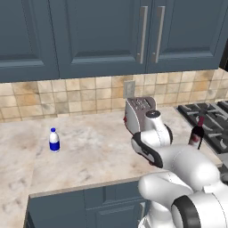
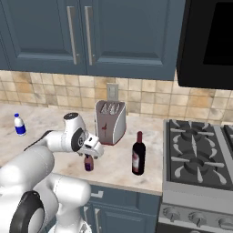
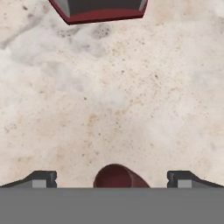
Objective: Place the drinks on the dining counter in a tight cluster.
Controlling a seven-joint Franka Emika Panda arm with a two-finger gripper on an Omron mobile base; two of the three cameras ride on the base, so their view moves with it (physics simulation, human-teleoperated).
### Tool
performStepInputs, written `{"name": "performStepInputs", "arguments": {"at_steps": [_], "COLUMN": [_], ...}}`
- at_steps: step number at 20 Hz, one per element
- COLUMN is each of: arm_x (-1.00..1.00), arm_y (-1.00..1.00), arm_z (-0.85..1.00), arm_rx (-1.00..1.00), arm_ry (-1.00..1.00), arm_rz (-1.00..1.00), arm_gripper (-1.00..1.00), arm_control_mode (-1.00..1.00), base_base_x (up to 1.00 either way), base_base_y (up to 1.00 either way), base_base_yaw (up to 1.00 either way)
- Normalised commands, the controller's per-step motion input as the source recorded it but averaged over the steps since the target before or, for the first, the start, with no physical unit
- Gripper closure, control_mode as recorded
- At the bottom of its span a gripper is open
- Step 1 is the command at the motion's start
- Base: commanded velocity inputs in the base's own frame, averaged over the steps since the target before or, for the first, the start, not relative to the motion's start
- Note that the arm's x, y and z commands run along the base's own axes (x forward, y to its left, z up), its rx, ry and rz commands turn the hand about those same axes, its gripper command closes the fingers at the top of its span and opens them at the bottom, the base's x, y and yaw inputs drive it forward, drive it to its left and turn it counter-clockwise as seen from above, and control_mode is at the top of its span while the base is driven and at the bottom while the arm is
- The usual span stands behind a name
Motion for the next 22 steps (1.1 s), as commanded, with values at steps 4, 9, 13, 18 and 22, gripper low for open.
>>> {"name": "performStepInputs", "arguments": {"at_steps": [4,9,13,18,22], "arm_x": [-0.11,-0.24,-0.28,-0.15,-0.12], "arm_y": [-0.11,-0.12,-0.07,0.00,0.00], "arm_z": [-0.23,-0.20,-0.20,-0.26,-0.05], "arm_rx": [-0.01,0.00,0.00,0.00,0.00], "arm_ry": [0.02,0.04,0.04,0.05,0.03], "arm_rz": [-0.04,-0.08,-0.10,-0.10,-0.07], "arm_gripper": [-1.00,1.00,1.00,1.00,1.00], "arm_control_mode": [-1.00,-1.00,-1.00,-1.00,-1.00], "base_base_x": [0.00,0.00,0.00,0.00,0.00], "base_base_y": [0.00,0.00,0.00,0.00,0.00], "base_base_yaw": [0.00,0.00,0.00,0.00,0.00]}}
